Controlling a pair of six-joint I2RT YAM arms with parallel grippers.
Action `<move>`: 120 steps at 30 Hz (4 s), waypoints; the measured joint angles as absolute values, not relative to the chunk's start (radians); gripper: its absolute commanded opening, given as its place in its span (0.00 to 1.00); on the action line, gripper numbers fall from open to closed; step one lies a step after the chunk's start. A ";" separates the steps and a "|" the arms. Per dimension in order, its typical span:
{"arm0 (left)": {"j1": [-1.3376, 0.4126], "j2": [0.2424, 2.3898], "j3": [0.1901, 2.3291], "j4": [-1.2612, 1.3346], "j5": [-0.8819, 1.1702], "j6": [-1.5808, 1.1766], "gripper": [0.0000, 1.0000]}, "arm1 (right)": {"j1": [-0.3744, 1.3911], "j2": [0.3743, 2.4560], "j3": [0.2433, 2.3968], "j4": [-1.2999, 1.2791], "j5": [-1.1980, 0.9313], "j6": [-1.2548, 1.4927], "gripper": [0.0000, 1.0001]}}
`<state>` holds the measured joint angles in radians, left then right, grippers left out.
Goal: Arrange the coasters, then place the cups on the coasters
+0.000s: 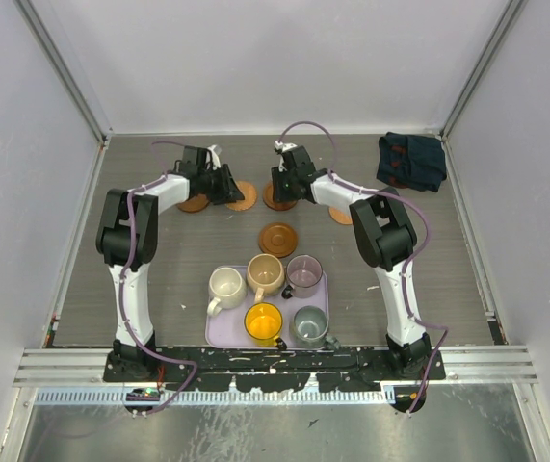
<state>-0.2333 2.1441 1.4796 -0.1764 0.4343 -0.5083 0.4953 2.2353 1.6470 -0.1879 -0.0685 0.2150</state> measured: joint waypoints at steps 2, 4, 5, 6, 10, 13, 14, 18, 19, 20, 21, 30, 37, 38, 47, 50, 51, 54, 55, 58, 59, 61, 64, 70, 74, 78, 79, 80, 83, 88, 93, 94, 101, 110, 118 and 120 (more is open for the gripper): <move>-0.234 2.144 1.480 -0.175 0.435 -0.509 0.42 | 0.495 2.235 1.653 -0.200 -0.065 0.215 0.36; -0.234 2.144 1.483 -0.176 0.438 -0.510 0.46 | 0.495 2.235 1.661 -0.219 -0.064 0.214 0.36; -0.236 2.144 1.487 -0.178 0.440 -0.512 0.48 | 0.495 2.235 1.664 -0.226 -0.062 0.213 0.36; -0.236 2.144 1.492 -0.184 0.440 -0.510 0.50 | 0.495 2.235 1.667 -0.234 -0.061 0.212 0.36; -0.241 2.155 1.536 -0.229 0.430 -0.508 0.52 | 0.495 2.235 1.688 -0.267 -0.057 0.204 0.36; -0.242 2.172 1.573 -0.250 0.422 -0.508 0.53 | 0.495 2.235 1.714 -0.273 -0.057 0.191 0.36; -0.242 2.175 1.582 -0.253 0.420 -0.508 0.53 | 0.495 2.235 1.725 -0.271 -0.056 0.187 0.36; -0.242 2.178 1.604 -0.262 0.419 -0.507 0.58 | 0.495 2.233 1.760 -0.263 -0.045 0.176 0.35; -0.242 2.178 1.605 -0.260 0.420 -0.507 0.61 | 0.495 2.231 1.760 -0.261 -0.038 0.172 0.35; -0.242 2.178 1.606 -0.260 0.422 -0.506 0.62 | 0.495 2.225 1.759 -0.263 -0.027 0.169 0.35; -0.242 2.178 1.605 -0.261 0.424 -0.507 0.63 | 0.495 2.217 1.755 -0.262 -0.016 0.166 0.35; -0.242 2.067 1.503 -0.237 0.476 -0.512 0.64 | 0.419 2.019 1.518 -0.255 0.091 0.192 0.31; -0.254 1.897 1.299 -0.162 0.484 -0.502 0.64 | 0.303 1.922 1.356 -0.265 0.221 0.197 0.30; -0.260 1.869 1.260 -0.151 0.466 -0.488 0.65 | 0.301 1.922 1.345 -0.268 0.241 0.196 0.30; -0.327 1.721 1.040 -0.053 0.360 -0.421 0.70 | 0.312 1.931 1.311 -0.278 0.289 0.199 0.30; -0.327 1.690 0.980 -0.022 0.349 -0.422 0.70 | 0.302 1.937 1.304 -0.279 0.296 0.207 0.30; -0.327 1.681 0.962 -0.014 0.345 -0.422 0.70 | 0.297 1.941 1.303 -0.279 0.298 0.211 0.30; -0.327 1.658 0.924 0.004 0.343 -0.422 0.71 | 0.282 1.960 1.300 -0.286 0.303 0.219 0.30; -0.327 1.653 0.917 0.007 0.343 -0.422 0.72 | 0.279 1.966 1.299 -0.282 0.305 0.224 0.30; -0.328 1.635 0.908 0.010 0.343 -0.422 0.73 | 0.274 1.972 1.304 -0.276 0.302 0.231 0.30; -0.328 1.630 0.908 0.011 0.343 -0.422 0.73 | 0.274 1.974 1.305 -0.276 0.301 0.231 0.30; -0.328 1.618 0.907 0.012 0.343 -0.422 0.74 | 0.273 1.980 1.312 -0.276 0.297 0.231 0.30; -0.328 1.599 0.893 0.030 0.339 -0.422 0.75 | 0.273 1.994 1.330 -0.268 0.279 0.231 0.30; -0.328 1.572 0.859 0.041 0.321 -0.422 0.76 | 0.266 2.049 1.400 -0.248 0.209 0.231 0.29; -0.328 1.570 0.846 0.046 0.313 -0.422 0.77 | 0.267 2.076 1.435 -0.231 0.171 0.231 0.28; -0.328 1.570 0.837 0.049 0.309 -0.426 0.78 | 0.278 2.096 1.462 -0.224 0.152 0.229 0.28; -0.328 1.570 0.836 0.049 0.309 -0.426 0.78 | 0.282 2.100 1.467 -0.221 0.149 0.229 0.28; -0.328 1.570 0.835 0.049 0.309 -0.426 0.78 | 0.288 2.105 1.473 -0.218 0.146 0.228 0.28; -0.328 1.570 0.835 0.052 0.309 -0.426 0.78 | 0.300 2.115 1.485 -0.214 0.139 0.226 0.28; -0.328 1.570 0.833 0.056 0.308 -0.427 0.78 | 0.315 2.128 1.505 -0.213 0.128 0.223 0.28; -0.328 1.570 0.833 0.056 0.308 -0.429 0.79 | 0.323 2.140 1.522 -0.214 0.128 0.221 0.28; -0.328 1.570 0.833 0.056 0.307 -0.429 0.79 | 0.324 2.140 1.523 -0.214 0.129 0.220 0.28; -0.328 1.570 0.831 0.059 0.302 -0.429 0.79 | 0.325 2.138 1.524 -0.216 0.131 0.216 0.28; -0.328 1.562 0.818 0.071 0.301 -0.430 0.79 | 0.368 2.036 1.463 -0.270 0.138 0.212 0.29; -0.328 1.538 0.794 0.073 0.301 -0.431 0.80 | 0.479 1.904 1.398 -0.273 0.148 0.207 0.29; -0.328 1.538 0.788 0.073 0.301 -0.434 0.80 | 0.509 1.904 1.379 -0.273 0.147 0.205 0.28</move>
<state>-0.3283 1.5379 0.7879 0.0734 0.3012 -0.4343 0.5091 1.9038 1.3792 -0.2733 0.1467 0.2047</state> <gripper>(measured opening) 0.796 0.289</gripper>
